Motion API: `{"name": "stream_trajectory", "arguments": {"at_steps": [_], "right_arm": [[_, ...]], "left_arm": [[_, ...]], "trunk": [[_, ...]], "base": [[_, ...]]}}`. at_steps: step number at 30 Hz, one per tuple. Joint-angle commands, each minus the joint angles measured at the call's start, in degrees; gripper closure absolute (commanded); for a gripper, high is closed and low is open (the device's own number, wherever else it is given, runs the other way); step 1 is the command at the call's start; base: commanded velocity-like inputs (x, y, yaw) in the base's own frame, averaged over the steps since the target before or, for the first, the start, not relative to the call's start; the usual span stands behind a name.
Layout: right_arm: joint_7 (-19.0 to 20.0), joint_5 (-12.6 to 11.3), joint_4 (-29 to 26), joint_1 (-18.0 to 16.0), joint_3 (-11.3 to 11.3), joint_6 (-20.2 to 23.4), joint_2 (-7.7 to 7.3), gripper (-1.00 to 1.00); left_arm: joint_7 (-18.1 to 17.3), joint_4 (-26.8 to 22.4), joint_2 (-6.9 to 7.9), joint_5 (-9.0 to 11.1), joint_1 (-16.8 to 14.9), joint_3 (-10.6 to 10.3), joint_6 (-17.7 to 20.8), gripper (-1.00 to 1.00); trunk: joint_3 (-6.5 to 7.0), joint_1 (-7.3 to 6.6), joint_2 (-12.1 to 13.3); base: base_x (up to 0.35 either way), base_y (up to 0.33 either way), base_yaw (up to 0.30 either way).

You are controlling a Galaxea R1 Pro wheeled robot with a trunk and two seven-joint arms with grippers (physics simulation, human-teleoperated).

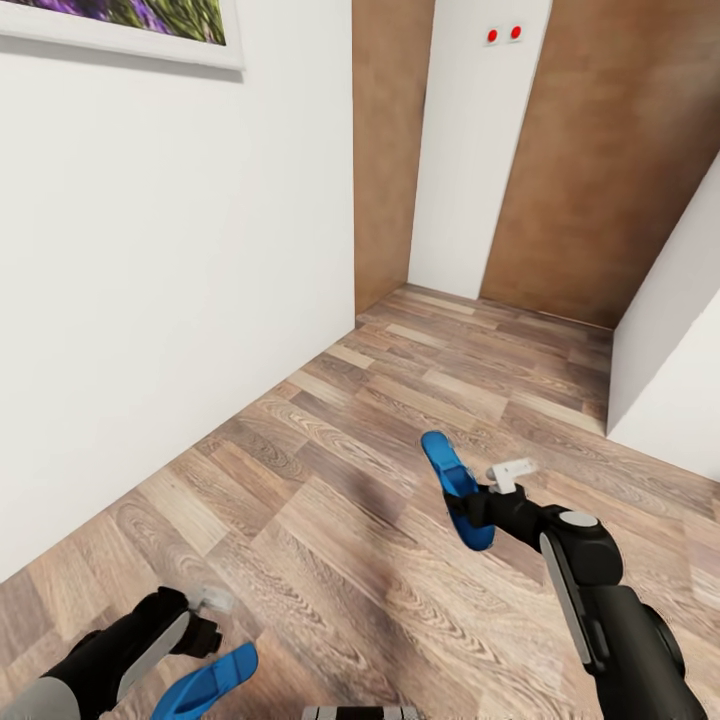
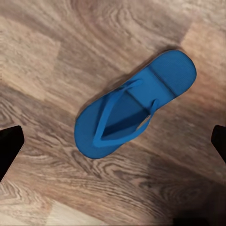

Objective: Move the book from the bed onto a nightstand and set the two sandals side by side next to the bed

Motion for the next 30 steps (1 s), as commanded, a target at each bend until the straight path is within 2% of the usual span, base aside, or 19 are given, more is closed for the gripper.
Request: {"name": "stream_trajectory", "arguments": {"at_steps": [1,4,5,9,10,12,13,14,21,28,30], "right_arm": [[0.43,0.74,-0.05,-0.09,0.00,0.27,0.54,1.00],[0.40,0.77,-0.04,-0.16,0.19,0.49,1.77,1.00],[0.37,0.81,-0.02,-0.17,0.40,0.56,2.24,1.00],[0.29,0.87,0.00,-0.13,1.25,0.58,2.74,1.00],[0.26,0.88,-0.01,-0.14,1.69,0.59,2.86,1.00],[0.25,0.93,0.00,-0.20,1.95,0.63,2.92,1.00],[0.27,0.95,0.01,-0.37,2.11,0.67,2.95,1.00],[0.35,0.92,-0.06,-1.71,2.44,2.29,3.10,1.00],[0.48,0.91,-0.07,-3.05,2.46,3.53,2.95,1.00],[0.53,0.88,-0.07,-6.08,2.21,8.67,2.90,1.00],[0.54,0.86,-0.07,-6.65,2.18,9.82,2.97,1.00]], "left_arm": [[-0.61,-0.09,0.76,0.64,-0.56,-0.56,0.11,-1.00],[-3.39,-0.05,2.20,-0.17,-1.88,-1.03,0.14,-1.00],[-5.11,-0.04,2.76,-1.80,-2.60,-1.17,0.34,-1.00],[-9.45,0.13,3.44,-6.86,-3.92,-1.25,0.78,-1.00],[-12.25,0.66,3.83,-9.50,-4.49,-1.22,0.94,-1.00],[-15.06,1.57,4.15,-11.98,-4.96,-1.20,0.96,-1.00],[-17.51,2.62,4.35,-14.30,-5.26,-1.18,0.79,-1.00],[-22.00,5.67,4.70,-20.99,-5.71,-1.18,-0.07,-1.00],[-23.09,7.99,4.82,-22.46,-5.78,-1.28,-2.30,-1.00],[-24.80,8.51,4.84,-22.84,-5.80,-1.39,-2.72,-1.00],[-25.38,8.54,4.83,-22.92,-5.83,-1.35,-2.75,-1.00]], "trunk": [[-0.28,0.01,-0.04],[-0.95,0.09,-0.08],[-1.17,0.12,-0.09],[-2.05,0.22,-0.15],[-2.27,0.24,-0.16],[-2.72,0.30,-0.19],[-2.94,0.32,-0.20],[-3.16,0.35,-0.21],[-4.71,0.53,-0.31],[-6.26,0.71,-0.40],[-6.26,0.71,-0.40]], "base": [[0.000,0.000,0.000],[0.000,0.000,0.000],[0.000,0.000,0.000],[0.000,0.000,0.000],[0.000,0.000,0.000],[0.000,0.000,0.000],[0.000,0.000,0.000],[0.000,0.000,0.000],[0.000,0.000,0.000],[0.000,0.000,0.000],[0.000,0.000,0.000]]}}
